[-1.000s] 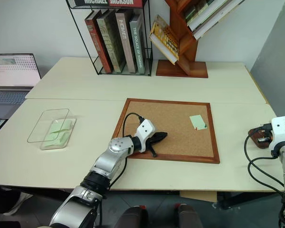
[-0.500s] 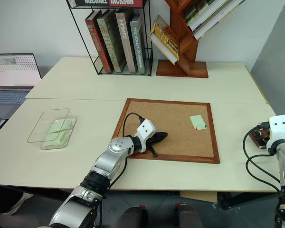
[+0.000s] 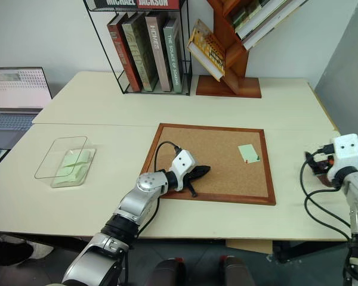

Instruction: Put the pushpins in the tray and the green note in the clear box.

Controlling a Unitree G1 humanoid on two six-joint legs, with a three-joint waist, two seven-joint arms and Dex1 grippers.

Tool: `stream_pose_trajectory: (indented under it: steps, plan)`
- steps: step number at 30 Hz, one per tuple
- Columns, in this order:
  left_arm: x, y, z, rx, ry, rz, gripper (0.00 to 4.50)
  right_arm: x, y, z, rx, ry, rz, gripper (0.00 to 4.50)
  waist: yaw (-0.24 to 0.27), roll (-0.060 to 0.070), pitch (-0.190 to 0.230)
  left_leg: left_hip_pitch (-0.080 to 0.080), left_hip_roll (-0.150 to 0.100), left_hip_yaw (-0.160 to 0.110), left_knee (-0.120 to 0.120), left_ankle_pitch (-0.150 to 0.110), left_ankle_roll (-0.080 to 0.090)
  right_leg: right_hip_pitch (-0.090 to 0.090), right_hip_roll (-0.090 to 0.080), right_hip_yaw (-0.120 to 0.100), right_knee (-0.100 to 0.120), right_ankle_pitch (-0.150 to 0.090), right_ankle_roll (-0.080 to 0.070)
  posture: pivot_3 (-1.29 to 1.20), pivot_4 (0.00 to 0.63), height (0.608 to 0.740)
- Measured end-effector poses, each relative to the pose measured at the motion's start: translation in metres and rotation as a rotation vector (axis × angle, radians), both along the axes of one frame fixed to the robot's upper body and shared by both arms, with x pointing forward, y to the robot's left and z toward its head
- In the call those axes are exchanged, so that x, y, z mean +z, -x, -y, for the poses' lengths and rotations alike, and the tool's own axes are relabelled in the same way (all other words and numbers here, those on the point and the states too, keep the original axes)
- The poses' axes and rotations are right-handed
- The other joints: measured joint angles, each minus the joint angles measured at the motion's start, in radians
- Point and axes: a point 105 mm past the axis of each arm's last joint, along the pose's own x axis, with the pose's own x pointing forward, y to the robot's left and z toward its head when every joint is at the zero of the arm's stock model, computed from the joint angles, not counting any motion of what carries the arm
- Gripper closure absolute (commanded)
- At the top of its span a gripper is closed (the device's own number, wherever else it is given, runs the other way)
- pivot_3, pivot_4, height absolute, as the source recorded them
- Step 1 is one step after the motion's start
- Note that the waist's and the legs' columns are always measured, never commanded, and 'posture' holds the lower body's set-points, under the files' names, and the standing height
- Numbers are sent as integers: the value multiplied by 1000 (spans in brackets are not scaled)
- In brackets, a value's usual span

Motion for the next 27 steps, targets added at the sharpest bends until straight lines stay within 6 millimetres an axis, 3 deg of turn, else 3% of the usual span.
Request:
stream_pose_trajectory:
  steps: [4,9,17,27]
  plan:
    - [0,0,0,-1,-1,0,4500,-8,-1,-34,126,-25,15,58,0,0,0,0,0,0,0,0,0,0,0,0,0,0,-1,0,150,740]
    - [0,-1,0,-2,-3,0,4500,-35,-6,-78,237,-65,-37,58,0,0,0,0,0,0,0,0,0,0,0,0,0,-1,-2,0,150,740]
    - [0,-1,0,-3,-5,2,4500,-40,-28,-94,226,-86,-23,58,0,0,0,0,0,0,0,0,0,0,0,0,0,-1,-2,0,150,740]
    - [0,-1,0,-1,-6,3,4500,-54,-32,-91,202,-72,-54,1908,0,0,0,0,0,0,0,0,0,0,0,0,0,0,-1,0,150,740]
